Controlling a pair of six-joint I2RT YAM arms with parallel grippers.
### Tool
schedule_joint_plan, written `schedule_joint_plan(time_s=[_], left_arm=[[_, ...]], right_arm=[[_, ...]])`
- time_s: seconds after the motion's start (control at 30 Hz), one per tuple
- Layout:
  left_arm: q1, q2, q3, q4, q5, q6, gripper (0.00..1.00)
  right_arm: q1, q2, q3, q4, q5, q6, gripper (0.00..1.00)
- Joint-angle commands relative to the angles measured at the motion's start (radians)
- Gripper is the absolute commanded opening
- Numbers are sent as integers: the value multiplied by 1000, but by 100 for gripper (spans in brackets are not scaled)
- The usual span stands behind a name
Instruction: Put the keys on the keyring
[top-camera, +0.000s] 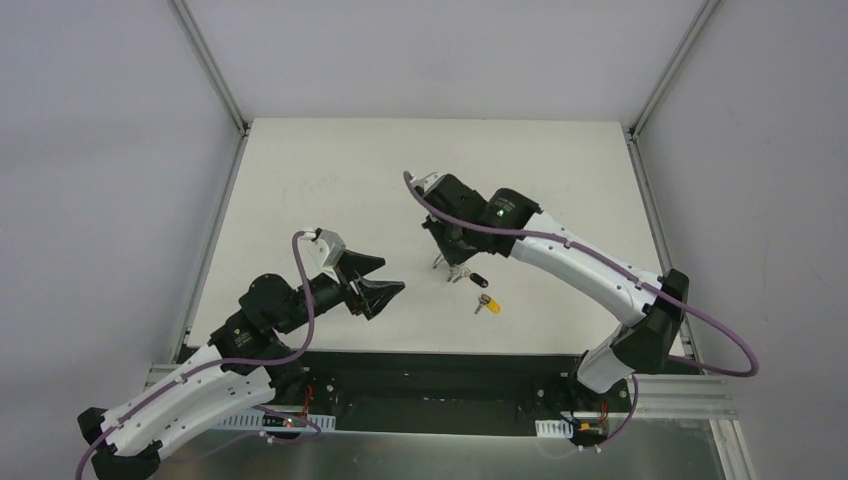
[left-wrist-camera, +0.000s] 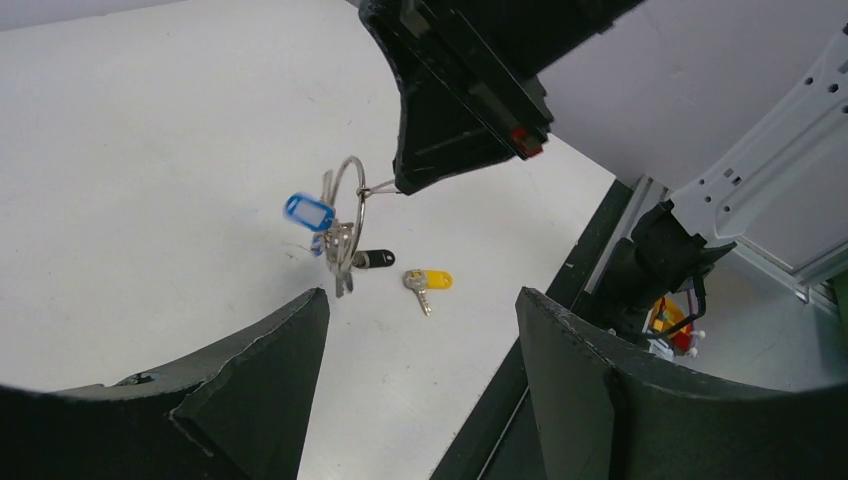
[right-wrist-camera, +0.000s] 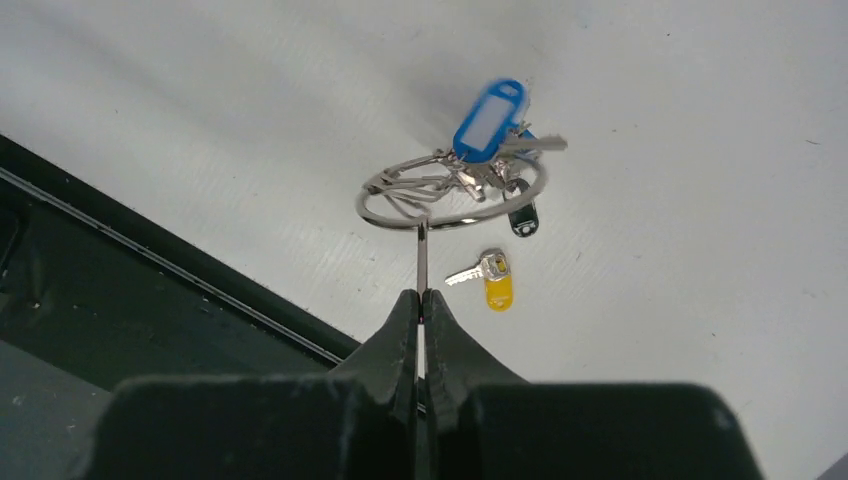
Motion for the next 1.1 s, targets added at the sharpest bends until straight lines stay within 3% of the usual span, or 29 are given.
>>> schedule_joint_plan(time_s=[0.0, 0.03, 0.1, 0.13, 0.23, 0.5, 1.07], left_arm=[[11, 29, 20, 10, 21, 11, 68], [11, 37, 20, 14, 32, 6, 68], [11, 51, 17, 15, 40, 10, 68], [11, 56, 14, 20, 31, 12, 68], [10, 81, 13, 45, 33, 27, 68], [11, 202, 14, 192, 74, 131, 68], [9, 399, -62, 527, 217, 452, 68]], right_arm=[[-27, -8, 45, -70, 323, -14, 0], [-78, 9, 84, -130, 221, 33, 0], [-40, -80, 12, -1, -66, 20, 0], [-8, -118, -16, 61, -92, 19, 0], [3, -106, 49, 13, -68, 30, 0], [11, -39, 147, -83, -179, 51, 0], [44, -15, 214, -146, -241, 83, 0]])
